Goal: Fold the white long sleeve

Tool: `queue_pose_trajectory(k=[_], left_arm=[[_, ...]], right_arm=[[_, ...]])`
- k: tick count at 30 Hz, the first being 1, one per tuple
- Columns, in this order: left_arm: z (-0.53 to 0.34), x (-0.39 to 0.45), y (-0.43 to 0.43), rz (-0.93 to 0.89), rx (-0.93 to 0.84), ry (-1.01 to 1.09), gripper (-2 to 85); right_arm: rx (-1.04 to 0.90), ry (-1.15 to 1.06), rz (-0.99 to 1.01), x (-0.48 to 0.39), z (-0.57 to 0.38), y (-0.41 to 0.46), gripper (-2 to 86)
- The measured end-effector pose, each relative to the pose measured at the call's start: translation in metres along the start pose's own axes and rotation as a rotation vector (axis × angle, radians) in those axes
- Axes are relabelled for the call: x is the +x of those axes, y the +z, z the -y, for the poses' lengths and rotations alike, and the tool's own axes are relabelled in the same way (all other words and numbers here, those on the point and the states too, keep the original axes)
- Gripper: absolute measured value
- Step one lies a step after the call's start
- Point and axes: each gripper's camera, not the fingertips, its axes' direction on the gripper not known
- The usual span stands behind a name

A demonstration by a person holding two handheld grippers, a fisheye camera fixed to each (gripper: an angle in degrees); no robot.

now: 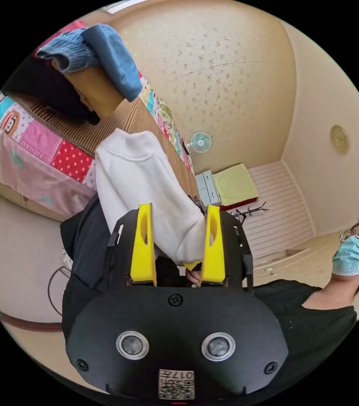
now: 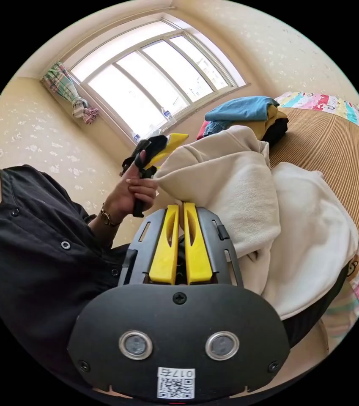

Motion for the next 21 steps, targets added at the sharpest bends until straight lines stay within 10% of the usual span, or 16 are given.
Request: queue_pose_trajectory(k=[9, 14, 17, 21], left_arm=[[-0.023, 0.043, -0.080, -0.496, 0.155, 0.734, 4.4], [-0.016, 0.071, -0.133, -1.137, 0.261, 1.101, 4.3], [0.007, 0.072, -0.121, -1.601, 0.177, 1.096, 4.4], [0.016, 0.079, -0.071, -1.729, 0.019, 0.909, 4.5]], right_arm=[[0.271, -0.260, 0.227, -0.030, -0.002, -0.093, 1.2], [0.413, -0.300, 0.216, -0.039, -0.021, -0.140, 1.2], [0.385, -0.238, 0.059, -0.036, -0.029, -0.146, 2.1], [0.341, -0.136, -0.107, -0.028, -0.037, -0.136, 6.4]])
